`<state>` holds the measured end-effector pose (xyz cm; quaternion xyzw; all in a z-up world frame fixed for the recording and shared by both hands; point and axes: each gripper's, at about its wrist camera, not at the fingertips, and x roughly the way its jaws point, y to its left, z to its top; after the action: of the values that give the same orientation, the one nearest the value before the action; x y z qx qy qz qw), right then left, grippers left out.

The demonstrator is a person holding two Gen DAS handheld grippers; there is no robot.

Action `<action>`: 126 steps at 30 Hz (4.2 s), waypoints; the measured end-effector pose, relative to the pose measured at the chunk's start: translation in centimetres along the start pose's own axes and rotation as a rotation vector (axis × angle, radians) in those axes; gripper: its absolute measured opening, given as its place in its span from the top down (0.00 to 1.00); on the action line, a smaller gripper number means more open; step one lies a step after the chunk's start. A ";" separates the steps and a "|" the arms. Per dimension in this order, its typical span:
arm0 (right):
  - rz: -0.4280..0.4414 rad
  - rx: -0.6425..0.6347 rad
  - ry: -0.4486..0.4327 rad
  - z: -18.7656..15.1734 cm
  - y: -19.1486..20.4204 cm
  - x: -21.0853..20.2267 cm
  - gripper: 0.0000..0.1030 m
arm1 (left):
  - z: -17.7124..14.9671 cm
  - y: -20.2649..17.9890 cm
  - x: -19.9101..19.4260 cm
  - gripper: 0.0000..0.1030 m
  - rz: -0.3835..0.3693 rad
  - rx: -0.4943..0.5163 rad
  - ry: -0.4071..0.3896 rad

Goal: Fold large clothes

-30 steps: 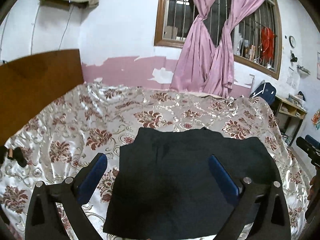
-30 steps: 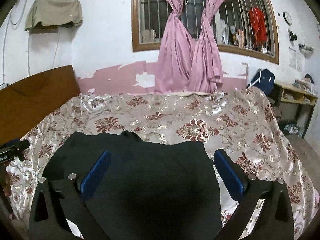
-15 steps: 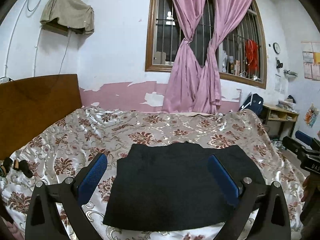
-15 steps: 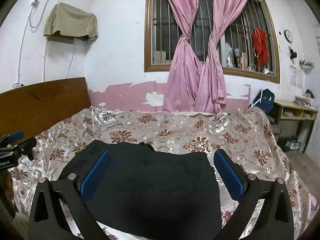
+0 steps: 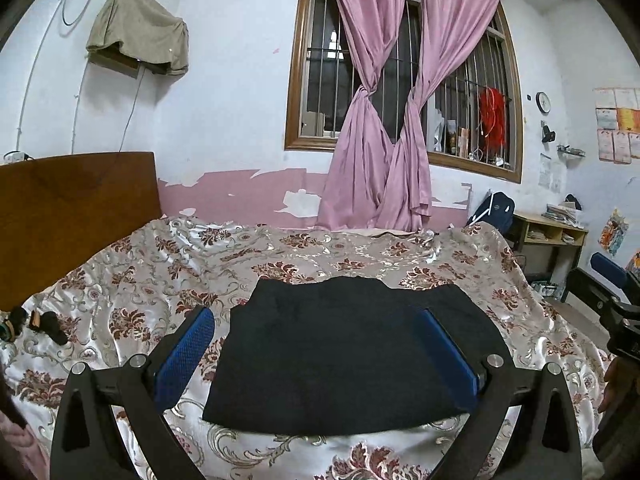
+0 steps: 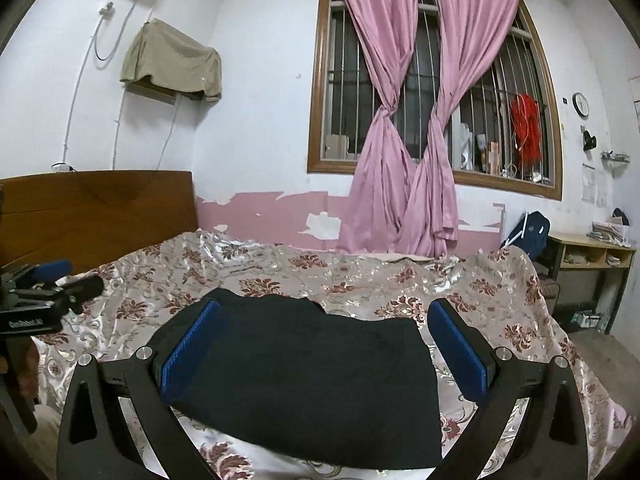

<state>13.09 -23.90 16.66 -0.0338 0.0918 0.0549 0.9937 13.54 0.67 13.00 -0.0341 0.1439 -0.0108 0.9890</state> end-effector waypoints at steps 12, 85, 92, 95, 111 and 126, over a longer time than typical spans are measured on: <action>-0.037 -0.037 -0.076 -2.0 1.7 -3.4 0.02 | -2.1 0.3 -2.4 0.00 0.010 0.004 -0.031; -0.070 0.044 0.126 -14.5 3.5 -1.8 0.02 | -13.4 1.4 -1.3 0.00 0.039 0.023 0.081; -0.069 0.044 0.126 -14.5 3.5 -1.8 0.02 | -13.0 1.5 -1.4 0.00 0.033 0.036 0.072; -0.069 0.043 0.125 -14.4 3.6 -1.8 0.01 | -13.0 1.7 -1.5 0.00 0.030 0.039 0.070; -0.069 0.045 0.125 -14.5 3.5 -1.8 0.01 | -13.0 1.6 -1.5 0.00 0.029 0.042 0.067; -0.069 0.045 0.124 -14.5 3.5 -1.8 0.02 | -12.8 1.7 -1.6 0.00 0.027 0.047 0.063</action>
<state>8.31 -21.71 2.54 -0.0179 0.1529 0.0161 0.9879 8.36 1.60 1.09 -0.0086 0.1751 -0.0019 0.9845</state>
